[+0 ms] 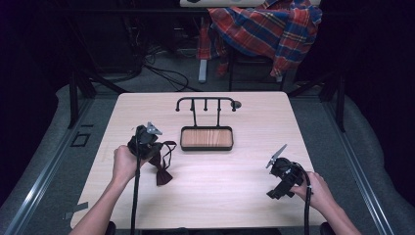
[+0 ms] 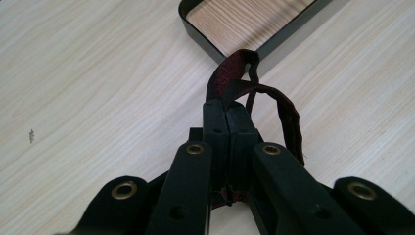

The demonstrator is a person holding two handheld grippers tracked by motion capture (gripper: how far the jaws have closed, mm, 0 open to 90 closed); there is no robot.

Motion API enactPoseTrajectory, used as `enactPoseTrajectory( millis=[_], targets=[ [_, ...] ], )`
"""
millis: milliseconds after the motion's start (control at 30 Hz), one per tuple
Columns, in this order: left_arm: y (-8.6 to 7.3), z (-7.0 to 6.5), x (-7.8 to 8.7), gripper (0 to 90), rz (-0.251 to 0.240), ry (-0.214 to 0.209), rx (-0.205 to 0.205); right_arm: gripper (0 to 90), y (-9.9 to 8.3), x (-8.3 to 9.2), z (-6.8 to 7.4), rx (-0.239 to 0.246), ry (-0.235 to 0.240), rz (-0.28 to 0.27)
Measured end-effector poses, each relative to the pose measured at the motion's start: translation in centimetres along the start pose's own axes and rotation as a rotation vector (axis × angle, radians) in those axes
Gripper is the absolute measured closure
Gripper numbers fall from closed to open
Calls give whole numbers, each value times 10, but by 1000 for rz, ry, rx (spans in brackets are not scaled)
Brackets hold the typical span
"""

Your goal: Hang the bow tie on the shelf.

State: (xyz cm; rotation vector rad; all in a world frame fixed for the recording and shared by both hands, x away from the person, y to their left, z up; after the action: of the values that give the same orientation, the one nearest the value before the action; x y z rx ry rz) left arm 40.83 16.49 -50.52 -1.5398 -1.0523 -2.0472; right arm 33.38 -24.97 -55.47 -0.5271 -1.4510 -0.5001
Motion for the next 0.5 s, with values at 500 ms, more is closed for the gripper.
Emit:
enactPoseTrajectory(
  millis=[500],
  targets=[
    [13, 5, 11, 888, -29, 6, 3, 142, 0, -1, 0, -4, 5, -4]
  ],
)
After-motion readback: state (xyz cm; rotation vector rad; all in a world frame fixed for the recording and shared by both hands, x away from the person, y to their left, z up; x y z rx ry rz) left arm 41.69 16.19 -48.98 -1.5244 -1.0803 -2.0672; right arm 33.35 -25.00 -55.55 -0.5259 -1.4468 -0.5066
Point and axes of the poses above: each handheld gripper's, and its own axes: x roughly backward along the jaws, y roughly out of its top, z roughly to its left, the point moved 4 cm from there along -x, roughly forward along the jaws, and after that the axes turned 15 degrees about z, right-handed, at the moved point
